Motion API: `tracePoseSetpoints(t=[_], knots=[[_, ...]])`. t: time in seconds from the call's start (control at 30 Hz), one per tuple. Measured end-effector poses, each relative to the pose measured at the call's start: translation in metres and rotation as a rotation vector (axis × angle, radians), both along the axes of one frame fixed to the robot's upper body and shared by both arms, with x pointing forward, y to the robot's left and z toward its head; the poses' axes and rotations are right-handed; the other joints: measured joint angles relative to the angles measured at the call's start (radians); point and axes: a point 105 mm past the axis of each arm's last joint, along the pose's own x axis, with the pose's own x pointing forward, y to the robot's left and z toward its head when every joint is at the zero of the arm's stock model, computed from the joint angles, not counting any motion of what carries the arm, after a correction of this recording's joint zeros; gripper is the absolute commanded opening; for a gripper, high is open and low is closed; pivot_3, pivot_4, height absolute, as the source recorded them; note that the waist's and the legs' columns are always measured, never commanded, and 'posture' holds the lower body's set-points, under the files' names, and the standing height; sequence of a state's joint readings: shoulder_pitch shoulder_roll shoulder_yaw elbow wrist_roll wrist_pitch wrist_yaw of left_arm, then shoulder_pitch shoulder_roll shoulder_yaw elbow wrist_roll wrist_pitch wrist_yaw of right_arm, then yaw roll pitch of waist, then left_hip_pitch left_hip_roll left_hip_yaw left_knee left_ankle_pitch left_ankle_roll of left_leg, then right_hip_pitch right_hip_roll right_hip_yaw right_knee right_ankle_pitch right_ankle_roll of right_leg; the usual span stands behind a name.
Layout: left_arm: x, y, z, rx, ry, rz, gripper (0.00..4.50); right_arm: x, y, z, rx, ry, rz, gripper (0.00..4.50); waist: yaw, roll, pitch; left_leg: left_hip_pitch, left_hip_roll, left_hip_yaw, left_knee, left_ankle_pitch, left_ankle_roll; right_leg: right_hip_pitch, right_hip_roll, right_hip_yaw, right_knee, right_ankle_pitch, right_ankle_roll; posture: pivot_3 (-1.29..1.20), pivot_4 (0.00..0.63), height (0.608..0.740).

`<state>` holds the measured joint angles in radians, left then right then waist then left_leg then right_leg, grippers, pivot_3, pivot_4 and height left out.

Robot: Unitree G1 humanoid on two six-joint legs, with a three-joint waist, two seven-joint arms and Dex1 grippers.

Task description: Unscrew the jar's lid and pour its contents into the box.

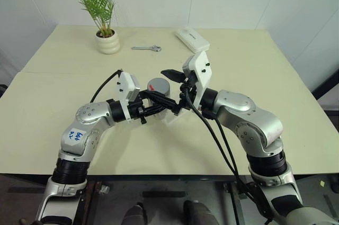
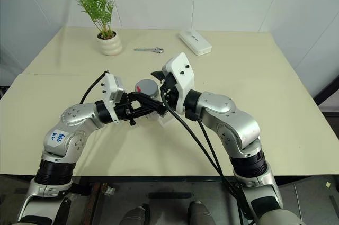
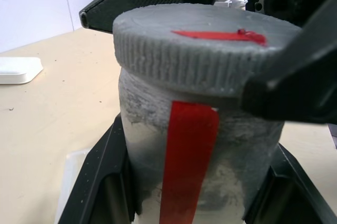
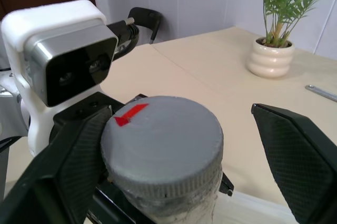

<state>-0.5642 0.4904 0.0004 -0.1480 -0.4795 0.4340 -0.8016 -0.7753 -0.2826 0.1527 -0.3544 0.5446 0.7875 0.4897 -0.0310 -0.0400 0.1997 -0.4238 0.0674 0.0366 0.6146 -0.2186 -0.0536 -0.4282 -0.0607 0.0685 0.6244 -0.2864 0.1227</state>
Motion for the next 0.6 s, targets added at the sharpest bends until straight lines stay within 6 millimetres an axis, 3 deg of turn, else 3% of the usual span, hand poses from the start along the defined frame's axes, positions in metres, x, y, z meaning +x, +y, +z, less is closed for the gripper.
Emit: tracePoseSetpoints(t=[0.1,0.37,0.53,0.6], knots=[[0.0,0.0,0.0,0.0,0.0,0.0,1.93,-0.004,0.002,-0.001,-0.011,-0.002,0.027,2.62,0.001,0.0,0.0,0.0,0.0,0.0,0.0,0.0,0.0,0.0,0.0,0.0,0.0,0.0,0.0,0.0,0.15,0.74],[-0.003,0.003,0.0,0.039,-0.011,-0.033,1.93,-0.006,0.003,-0.002,-0.017,-0.001,0.049,2.57,-0.001,0.0,0.0,0.0,0.0,0.0,0.0,0.0,0.0,0.0,0.0,0.0,0.0,0.0,0.0,0.0,0.15,0.74],[-0.008,0.005,0.002,0.078,-0.001,-0.148,1.93,-0.013,0.0,-0.002,-0.028,0.005,0.132,2.57,0.002,0.0,0.0,0.0,0.0,0.0,0.0,0.0,0.0,0.0,0.0,0.0,0.0,0.0,0.0,0.0,0.15,0.74],[-0.016,0.0,-0.002,0.119,0.009,-0.281,1.93,-0.024,-0.009,-0.006,-0.074,-0.008,0.239,2.57,0.006,0.0,0.0,0.0,0.0,0.0,0.0,0.0,0.0,0.001,0.0,0.0,-0.001,0.0,0.0,0.0,0.15,0.74]])
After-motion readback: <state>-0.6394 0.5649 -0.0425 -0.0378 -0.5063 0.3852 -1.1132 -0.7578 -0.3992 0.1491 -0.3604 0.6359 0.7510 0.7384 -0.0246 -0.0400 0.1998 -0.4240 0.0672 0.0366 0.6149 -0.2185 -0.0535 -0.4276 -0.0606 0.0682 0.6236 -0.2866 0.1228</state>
